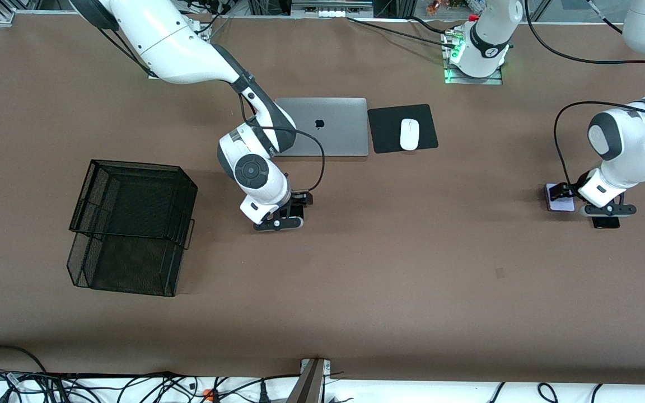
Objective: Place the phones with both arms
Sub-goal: 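Grasp the flip phone with the right gripper while the left gripper reaches the white phone, then lift the flip phone with the right gripper while the left gripper grasps the white phone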
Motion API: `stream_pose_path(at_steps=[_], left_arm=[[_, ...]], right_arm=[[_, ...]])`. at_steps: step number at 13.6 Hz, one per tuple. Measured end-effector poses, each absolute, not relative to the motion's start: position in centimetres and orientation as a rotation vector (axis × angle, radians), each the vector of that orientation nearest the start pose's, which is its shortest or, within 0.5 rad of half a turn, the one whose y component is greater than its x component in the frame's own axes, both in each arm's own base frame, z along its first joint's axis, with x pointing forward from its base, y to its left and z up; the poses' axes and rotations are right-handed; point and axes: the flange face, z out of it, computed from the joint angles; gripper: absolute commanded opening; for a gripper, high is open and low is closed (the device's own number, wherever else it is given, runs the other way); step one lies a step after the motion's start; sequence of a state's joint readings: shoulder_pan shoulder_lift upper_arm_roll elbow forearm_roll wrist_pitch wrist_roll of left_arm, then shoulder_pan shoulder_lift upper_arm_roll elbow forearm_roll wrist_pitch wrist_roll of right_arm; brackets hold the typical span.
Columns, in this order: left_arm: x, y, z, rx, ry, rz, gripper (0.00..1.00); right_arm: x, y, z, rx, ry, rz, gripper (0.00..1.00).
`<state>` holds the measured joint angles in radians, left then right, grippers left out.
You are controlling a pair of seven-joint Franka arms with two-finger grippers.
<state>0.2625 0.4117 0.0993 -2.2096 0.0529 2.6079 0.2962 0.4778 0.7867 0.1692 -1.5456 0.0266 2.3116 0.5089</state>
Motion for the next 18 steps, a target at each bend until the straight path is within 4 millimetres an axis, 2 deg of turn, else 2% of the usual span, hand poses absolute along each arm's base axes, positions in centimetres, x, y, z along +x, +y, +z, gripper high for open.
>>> stream_pose_path(at_steps=[5,6,7,8,9,11,12,13,14,15,16,17,18], left_arm=[[51.2,19.5,17.9,-3.077,-0.02,0.023,1.0],[51.2,19.5,17.4,-3.077,-0.018,0.019,1.0],[51.2,19.2,16.9,-3.079,-0.014,0.017,1.0],[51.3,18.9,16.4,-3.083,-0.01,0.015,1.0],[51.3,18.7,16.0,-3.086,-0.008,0.016,1.0],[51.3,18.6,15.9,-3.087,-0.007,0.013,1.0],[51.3,18.7,15.9,-3.087,-0.01,0.013,0.94],[51.3,18.7,15.9,-3.091,-0.023,0.011,0.74],[51.3,18.6,15.9,-3.1,-0.044,0.006,0.47],[51.4,18.3,15.8,-3.111,-0.059,0.001,0.26],[51.5,18.2,16.0,-3.114,-0.064,-0.005,0.1],[51.6,18.1,16.3,-3.115,-0.066,-0.01,0.0],[51.6,18.1,16.2,-3.117,-0.066,-0.011,0.0]], right_arm=[[56.7,41.7,17.1,-3.018,-0.117,0.114,1.0],[56.6,41.7,16.8,-3.021,-0.12,0.115,0.96],[56.6,41.6,16.7,-3.026,-0.13,0.11,0.74],[56.6,41.6,16.6,-3.038,-0.152,0.101,0.21],[56.5,41.6,16.5,-3.051,-0.175,0.092,0.0],[56.7,41.5,17.3,-3.061,-0.185,0.07,0.0],[57.0,41.2,17.7,-3.066,-0.176,0.053,0.0],[57.6,40.6,18.2,-3.075,-0.152,0.038,0.0],[58.3,39.8,19.1,-3.088,-0.121,0.026,0.0],[59.3,38.7,21.1,-3.106,-0.09,0.016,0.0],[60.3,37.5,23.8,-3.125,-0.058,0.005,0.0],[61.2,35.9,27.2,-3.144,-0.013,0.002,0.0],[61.8,34.0,30.9,-3.157,0.041,0.004,0.0]])
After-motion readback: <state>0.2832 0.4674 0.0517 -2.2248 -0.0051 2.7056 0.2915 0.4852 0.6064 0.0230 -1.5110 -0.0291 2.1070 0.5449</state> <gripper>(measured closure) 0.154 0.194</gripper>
